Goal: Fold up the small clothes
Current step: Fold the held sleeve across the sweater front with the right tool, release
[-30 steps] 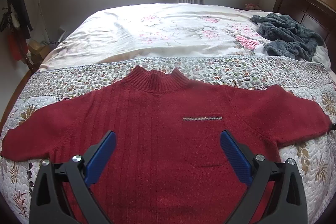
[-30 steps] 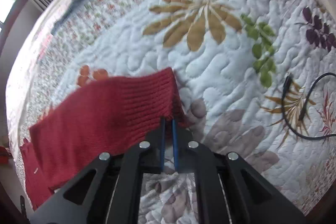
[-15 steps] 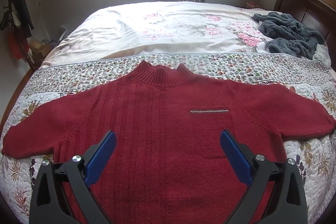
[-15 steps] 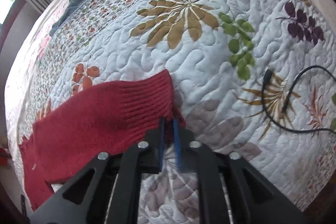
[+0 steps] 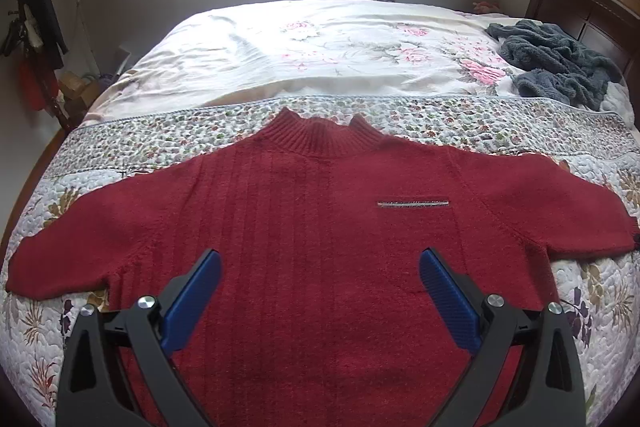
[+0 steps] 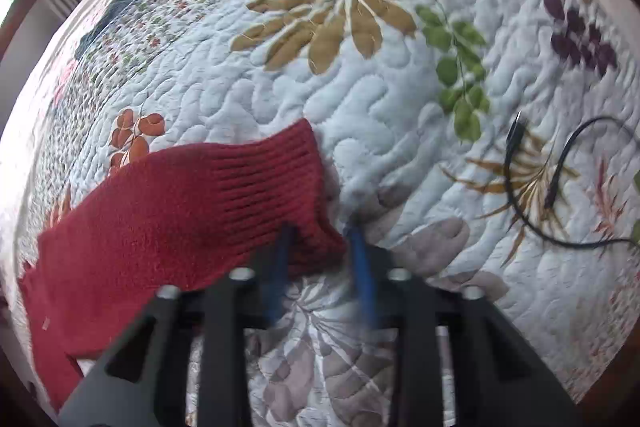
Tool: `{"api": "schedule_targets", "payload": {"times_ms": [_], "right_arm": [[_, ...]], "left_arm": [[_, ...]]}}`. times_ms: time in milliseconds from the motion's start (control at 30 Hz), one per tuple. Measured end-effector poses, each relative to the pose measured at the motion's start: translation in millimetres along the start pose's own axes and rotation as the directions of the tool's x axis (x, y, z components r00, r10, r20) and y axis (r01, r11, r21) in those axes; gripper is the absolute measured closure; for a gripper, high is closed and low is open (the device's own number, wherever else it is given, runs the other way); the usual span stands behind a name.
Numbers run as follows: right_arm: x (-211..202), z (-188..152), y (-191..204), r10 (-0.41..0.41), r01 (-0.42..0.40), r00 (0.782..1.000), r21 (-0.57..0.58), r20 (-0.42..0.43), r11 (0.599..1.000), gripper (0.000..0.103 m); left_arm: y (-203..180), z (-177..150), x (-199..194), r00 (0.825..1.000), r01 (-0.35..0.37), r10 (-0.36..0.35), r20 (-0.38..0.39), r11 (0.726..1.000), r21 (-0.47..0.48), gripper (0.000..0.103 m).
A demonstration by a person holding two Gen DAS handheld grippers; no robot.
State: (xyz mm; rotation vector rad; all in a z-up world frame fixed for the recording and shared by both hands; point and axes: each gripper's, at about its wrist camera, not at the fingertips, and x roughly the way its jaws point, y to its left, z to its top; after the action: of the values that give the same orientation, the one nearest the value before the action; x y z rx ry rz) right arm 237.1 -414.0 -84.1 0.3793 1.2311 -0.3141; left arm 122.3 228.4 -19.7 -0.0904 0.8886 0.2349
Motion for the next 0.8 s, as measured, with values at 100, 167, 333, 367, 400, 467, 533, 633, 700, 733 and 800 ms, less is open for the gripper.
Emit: {"api": "schedule_targets", "payload": {"times_ms": [100, 167, 333, 367, 400, 467, 533, 633, 700, 733, 800], "right_arm": [[-13.1, -2.0, 10.0, 0.004, -0.003, 1.000, -0.047, 0.020, 0.999, 0.095], [-28.0, -3.5, 15.0, 0.029, -0.025, 0.998, -0.069, 0.056, 0.997, 0.096], [-75.3, -15.9, 49.8, 0.226, -0.213, 0.968, -0.118, 0.107, 0.970, 0.096], [-83.5, -20.1, 63.3, 0.247, -0.230, 0.963, -0.151, 0.107, 0.961, 0.096], [-91.0, -24.0, 79.2, 0.265, -0.243, 0.958, -0.185, 0.105, 0.952, 0.096], [-98.4, -29.8, 112.7, 0.291, -0.261, 0.952, -0.243, 0.099, 0.934, 0.096], [-105.1, -39.7, 153.8, 0.322, -0.282, 0.943, -0.312, 0.084, 0.907, 0.096], [-107.0, -56.7, 211.8, 0.360, -0.314, 0.932, -0.397, 0.046, 0.862, 0.096], [-106.1, -70.2, 240.6, 0.371, -0.323, 0.928, -0.442, 0.024, 0.837, 0.096], [-104.2, -82.7, 260.8, 0.375, -0.327, 0.927, -0.478, 0.006, 0.815, 0.096], [-101.7, -100.9, 287.8, 0.384, -0.337, 0.923, -0.523, -0.019, 0.783, 0.096]], "left_arm": [[6.8, -2.0, -1.1, 1.000, -0.005, 0.005, -0.004, 1.000, -0.006, 0.004], [12.7, -3.4, -1.9, 1.000, -0.010, 0.010, -0.007, 1.000, -0.009, 0.004], [30.5, -8.2, 0.3, 0.999, -0.020, 0.019, -0.030, 0.999, -0.028, 0.004], [33.3, -8.9, 0.6, 0.999, -0.021, 0.019, -0.034, 0.999, -0.033, 0.004], [36.4, -9.5, 1.2, 0.999, -0.020, 0.018, -0.040, 0.999, -0.042, 0.004], [42.7, -10.9, 1.7, 0.999, -0.014, 0.011, -0.050, 0.998, -0.057, 0.004], [47.8, -12.5, 1.1, 0.998, -0.011, 0.007, -0.055, 0.998, -0.066, 0.004], [52.3, -13.6, 1.6, 0.998, 0.000, -0.004, -0.065, 0.998, -0.070, 0.004], [54.2, -13.8, 2.9, 0.997, 0.005, -0.010, -0.072, 0.998, -0.063, 0.004], [55.0, -13.9, 3.8, 0.997, 0.009, -0.013, -0.078, 0.998, -0.058, 0.004], [55.6, -13.9, 4.5, 0.996, 0.016, -0.021, -0.083, 0.998, -0.059, 0.004]]}}
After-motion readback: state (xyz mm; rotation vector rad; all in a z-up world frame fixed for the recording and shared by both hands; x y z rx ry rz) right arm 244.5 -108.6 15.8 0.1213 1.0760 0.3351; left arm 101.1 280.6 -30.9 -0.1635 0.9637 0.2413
